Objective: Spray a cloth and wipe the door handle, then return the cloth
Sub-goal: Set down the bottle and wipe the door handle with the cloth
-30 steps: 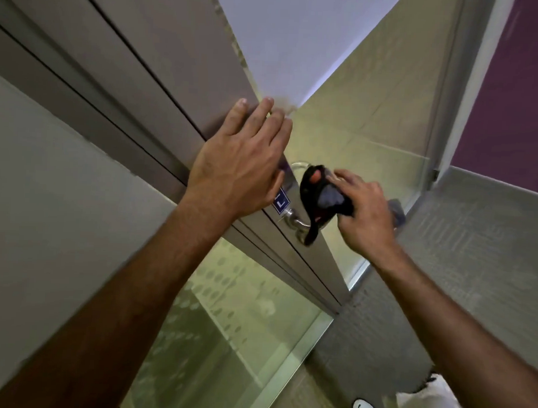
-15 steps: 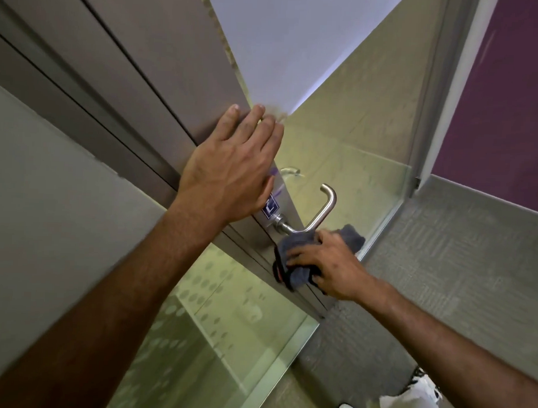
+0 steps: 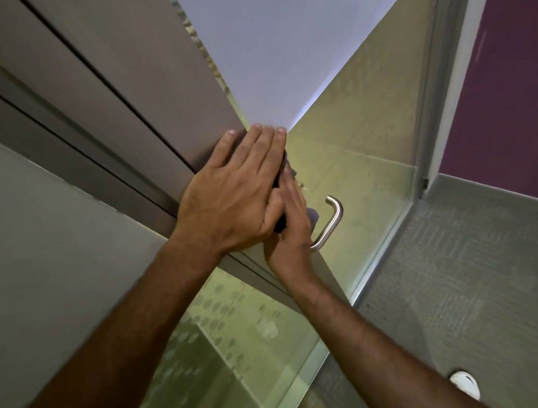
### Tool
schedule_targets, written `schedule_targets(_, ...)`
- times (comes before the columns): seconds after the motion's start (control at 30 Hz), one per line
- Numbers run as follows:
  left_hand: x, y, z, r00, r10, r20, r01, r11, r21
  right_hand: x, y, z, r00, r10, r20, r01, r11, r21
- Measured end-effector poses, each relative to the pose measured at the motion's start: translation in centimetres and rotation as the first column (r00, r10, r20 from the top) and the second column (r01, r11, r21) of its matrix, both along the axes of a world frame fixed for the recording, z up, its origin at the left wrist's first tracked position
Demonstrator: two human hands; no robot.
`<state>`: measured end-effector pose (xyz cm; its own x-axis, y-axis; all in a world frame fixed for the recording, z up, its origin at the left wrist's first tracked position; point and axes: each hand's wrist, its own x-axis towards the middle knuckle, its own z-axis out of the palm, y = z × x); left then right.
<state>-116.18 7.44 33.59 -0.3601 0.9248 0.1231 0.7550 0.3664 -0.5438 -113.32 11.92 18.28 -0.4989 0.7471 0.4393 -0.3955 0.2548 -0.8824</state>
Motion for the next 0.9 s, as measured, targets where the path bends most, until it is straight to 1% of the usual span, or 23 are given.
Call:
schedule_targets(0.03, -0.1, 0.0, 0.0, 1.0, -0.003, 0.0, 0.003, 1.0, 0.001, -0.4, -1.0, -0.6, 0.999, -0.023, 0.04, 0.018, 0.993, 0.12)
schedule_targets(0.07, -0.1, 0.0, -0.1, 1.0, -0.002, 0.001, 0.002, 1.0, -0.002, -0.7, -1.5, -1.5, 0.997, -0.049, 0.063, 0.036, 0.98, 0.198)
schedule_targets(0.17, -0.3, 0.1, -0.3, 1.0, 0.006, -0.011, -0.007, 1.0, -0.027, -0.5, -1.3, -4.2, 0.992, -0.049, 0.114, 0.021, 0.972, 0.234)
schedule_targets(0.27, -0.5, 0.1, -0.4, 0.999, 0.007, -0.033, -0.008, 0.999, -0.042, 0.9, -0.2, -6.2, 0.96, -0.109, 0.256, 0.0, 0.92, 0.392)
schedule_targets(0.37, -0.3, 0.1, -0.3, 0.998, 0.022, -0.058, -0.025, 0.998, -0.049, 1.9, 1.2, -6.2, 0.931, -0.148, 0.335, -0.024, 0.888, 0.458)
schedule_targets(0.47, -0.3, 0.2, -0.2, 0.997, 0.032, -0.077, -0.036, 0.997, -0.063, 2.6, 1.8, -5.2, 0.887, -0.174, 0.428, -0.051, 0.884, 0.465)
schedule_targets(0.53, -0.3, 0.2, -0.2, 0.995, 0.033, -0.09, -0.04, 0.996, -0.078, 3.4, 2.5, -5.0, 0.878, -0.148, 0.455, -0.095, 0.878, 0.469)
schedule_targets(0.57, -0.2, 0.2, -0.2, 0.995, 0.038, -0.094, -0.046, 0.996, -0.082, 3.9, 3.2, -5.0, 0.889, -0.116, 0.442, -0.133, 0.86, 0.493)
schedule_targets(0.63, 0.0, 0.1, -0.2, 0.993, 0.054, -0.107, -0.064, 0.993, -0.096, 4.8, 4.7, -4.7, 0.919, 0.014, 0.393, -0.264, 0.763, 0.59)
schedule_targets(0.7, 0.1, 0.1, 0.0, 0.992, 0.064, -0.111, -0.076, 0.99, -0.115, 5.5, 5.8, -4.0, 0.9, 0.164, 0.404, -0.407, 0.65, 0.642)
schedule_targets(0.73, 0.2, 0.2, 0.1, 0.992, 0.065, -0.108, -0.078, 0.99, -0.119, 5.9, 6.3, -3.4, 0.88, 0.195, 0.434, -0.455, 0.611, 0.648)
schedule_targets(0.77, 0.2, 0.2, 0.2, 0.992, 0.068, -0.106, -0.08, 0.99, -0.12, 6.2, 6.7, -2.9, 0.869, 0.183, 0.46, -0.47, 0.597, 0.65)
schedule_targets(0.8, 0.3, 0.3, 0.2, 0.992, 0.073, -0.106, -0.085, 0.989, -0.121, 6.4, 7.1, -2.4, 0.88, 0.138, 0.455, -0.434, 0.625, 0.649)
schedule_targets(0.83, 0.3, 0.3, 0.3, 0.991, 0.077, -0.106, -0.09, 0.988, -0.122, 6.5, 7.3, -1.8, 0.904, 0.086, 0.419, -0.358, 0.69, 0.629)
schedule_targets(0.87, 0.3, 0.3, 0.3, 0.992, 0.077, -0.104, -0.09, 0.989, -0.121, 6.5, 7.6, -1.0, 0.937, 0.027, 0.348, -0.248, 0.755, 0.607)
schedule_targets(0.9, 0.3, 0.3, 0.3, 0.992, 0.074, -0.102, -0.086, 0.989, -0.118, 6.4, 7.7, -0.4, 0.958, -0.046, 0.282, -0.139, 0.788, 0.6)
